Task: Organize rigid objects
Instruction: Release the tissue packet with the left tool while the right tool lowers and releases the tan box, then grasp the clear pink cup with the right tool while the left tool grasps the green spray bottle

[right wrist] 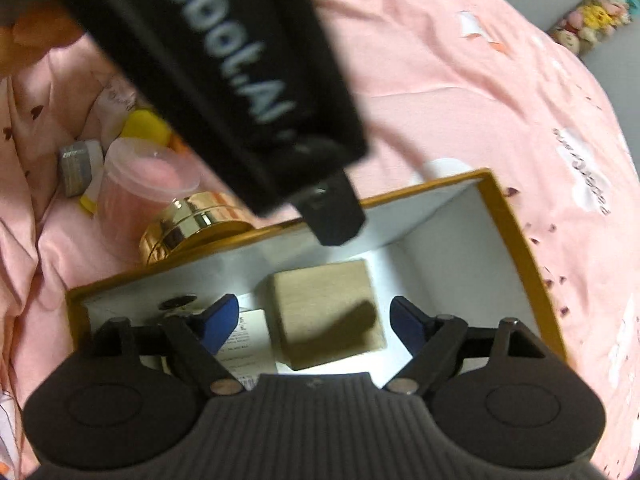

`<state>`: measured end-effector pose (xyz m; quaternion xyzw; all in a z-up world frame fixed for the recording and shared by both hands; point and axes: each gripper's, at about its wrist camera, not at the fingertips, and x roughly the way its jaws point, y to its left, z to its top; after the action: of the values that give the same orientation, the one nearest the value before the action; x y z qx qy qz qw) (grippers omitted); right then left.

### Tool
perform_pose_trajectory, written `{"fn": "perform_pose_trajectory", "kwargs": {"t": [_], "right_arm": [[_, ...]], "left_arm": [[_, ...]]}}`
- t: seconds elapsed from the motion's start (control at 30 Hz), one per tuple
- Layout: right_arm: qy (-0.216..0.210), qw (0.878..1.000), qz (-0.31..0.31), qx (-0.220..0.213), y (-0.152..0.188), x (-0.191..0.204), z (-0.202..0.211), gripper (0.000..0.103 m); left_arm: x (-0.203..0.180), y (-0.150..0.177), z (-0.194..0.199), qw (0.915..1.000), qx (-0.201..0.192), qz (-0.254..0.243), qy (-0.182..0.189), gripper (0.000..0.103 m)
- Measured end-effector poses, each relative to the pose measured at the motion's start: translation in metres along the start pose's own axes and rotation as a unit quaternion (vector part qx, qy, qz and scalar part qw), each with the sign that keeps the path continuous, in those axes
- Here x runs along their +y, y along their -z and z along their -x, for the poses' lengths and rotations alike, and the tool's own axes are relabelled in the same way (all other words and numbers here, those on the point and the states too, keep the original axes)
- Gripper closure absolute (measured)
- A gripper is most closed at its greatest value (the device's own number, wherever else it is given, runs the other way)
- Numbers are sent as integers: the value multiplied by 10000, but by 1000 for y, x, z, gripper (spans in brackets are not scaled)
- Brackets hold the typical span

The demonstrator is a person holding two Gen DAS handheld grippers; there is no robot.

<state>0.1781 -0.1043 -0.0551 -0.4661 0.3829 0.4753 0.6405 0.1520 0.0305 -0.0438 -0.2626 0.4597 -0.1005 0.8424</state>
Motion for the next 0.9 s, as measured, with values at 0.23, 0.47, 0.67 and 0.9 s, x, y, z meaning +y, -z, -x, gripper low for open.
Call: {"fn": "perform_pose_trajectory", "kwargs": {"t": [0.23, 0.47, 0.67, 0.9], "right_arm": [[408, 9945, -899, -355, 7, -3, 42, 21], [756, 9816, -1522, -865, 4, -6, 85, 21], [638, 9686, -1994, -1338, -8, -6, 109, 17], [347, 9620, -2224, -1543, -40, 11, 95, 21]], "left_arm": [[-6, 0, 17, 9996, -209, -194, 18, 59], [-8, -1, 39, 9986, -340, -391, -51, 58], [9, -6, 65, 9975, -446, -442, -328, 58], [48, -5, 92, 9952, -571, -133, -778, 58]]}}
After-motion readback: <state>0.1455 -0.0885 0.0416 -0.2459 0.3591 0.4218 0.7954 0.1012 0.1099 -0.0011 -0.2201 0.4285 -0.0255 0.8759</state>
